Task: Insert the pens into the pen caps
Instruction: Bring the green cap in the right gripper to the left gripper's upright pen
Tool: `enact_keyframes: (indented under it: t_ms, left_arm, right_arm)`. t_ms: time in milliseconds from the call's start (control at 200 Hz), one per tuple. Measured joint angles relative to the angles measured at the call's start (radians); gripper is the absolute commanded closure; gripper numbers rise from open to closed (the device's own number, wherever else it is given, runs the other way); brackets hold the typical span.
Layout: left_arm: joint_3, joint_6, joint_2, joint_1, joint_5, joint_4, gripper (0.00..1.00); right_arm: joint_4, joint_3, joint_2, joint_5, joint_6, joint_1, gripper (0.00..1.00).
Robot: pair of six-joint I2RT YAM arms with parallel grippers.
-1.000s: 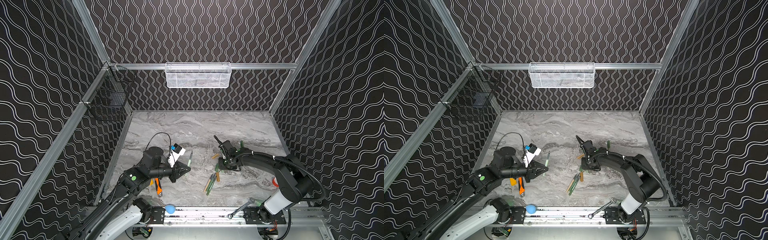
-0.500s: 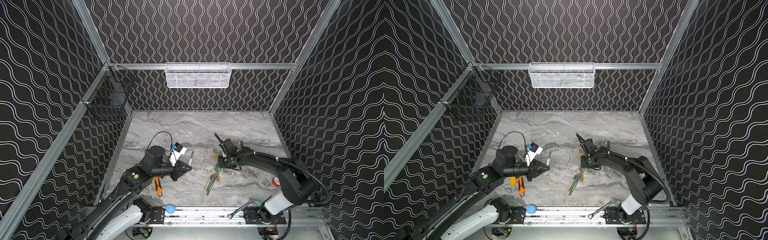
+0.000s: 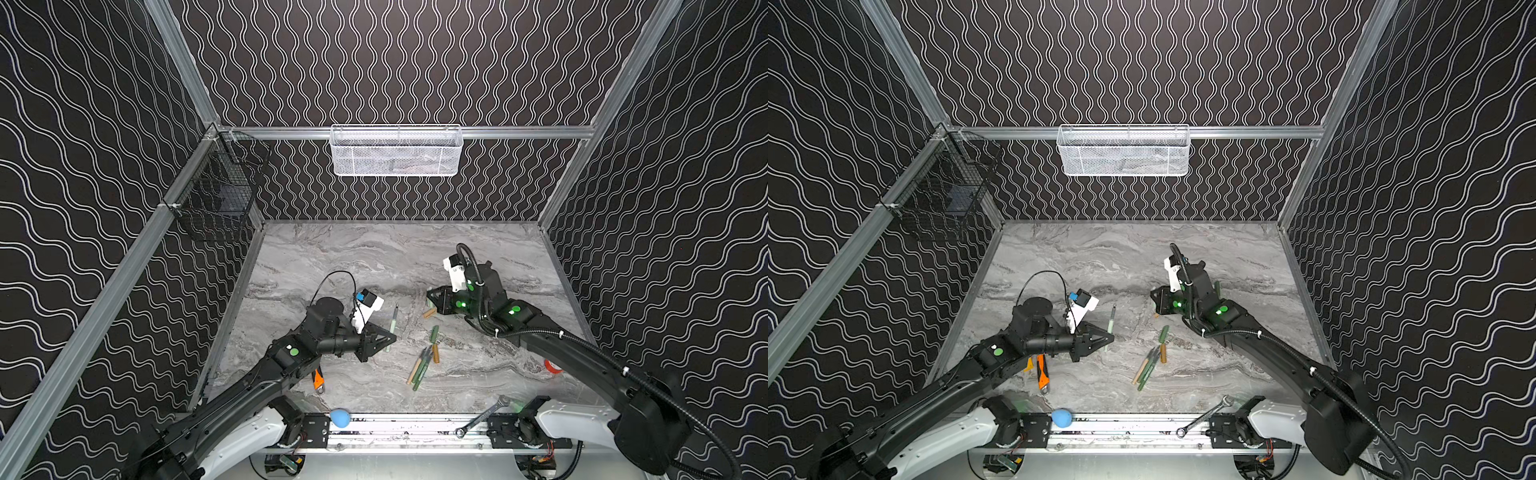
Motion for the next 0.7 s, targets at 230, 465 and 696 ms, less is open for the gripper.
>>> enact_keyframes:
  t_ms: [230, 465, 696]
  left_arm:
    - [-0.037, -0.022, 0.002, -0.005, 0.012, 0.116, 1.00]
    - [-0.043, -0.023, -0.017, -0.006, 0.018, 0.159, 1.00]
    - [-0.047, -0.024, -0.041, -0.007, 0.014, 0.162, 1.00]
  right_arm:
    - [0.344, -0.064, -0.002, -0.111, 0.100, 0.045, 0.96]
    - [0.541, -0.063, 0.056, -0.142, 0.151, 0.128, 0.96]
    - [0.613, -0.063, 0.055, -0.128, 0.165, 0.158, 0.95]
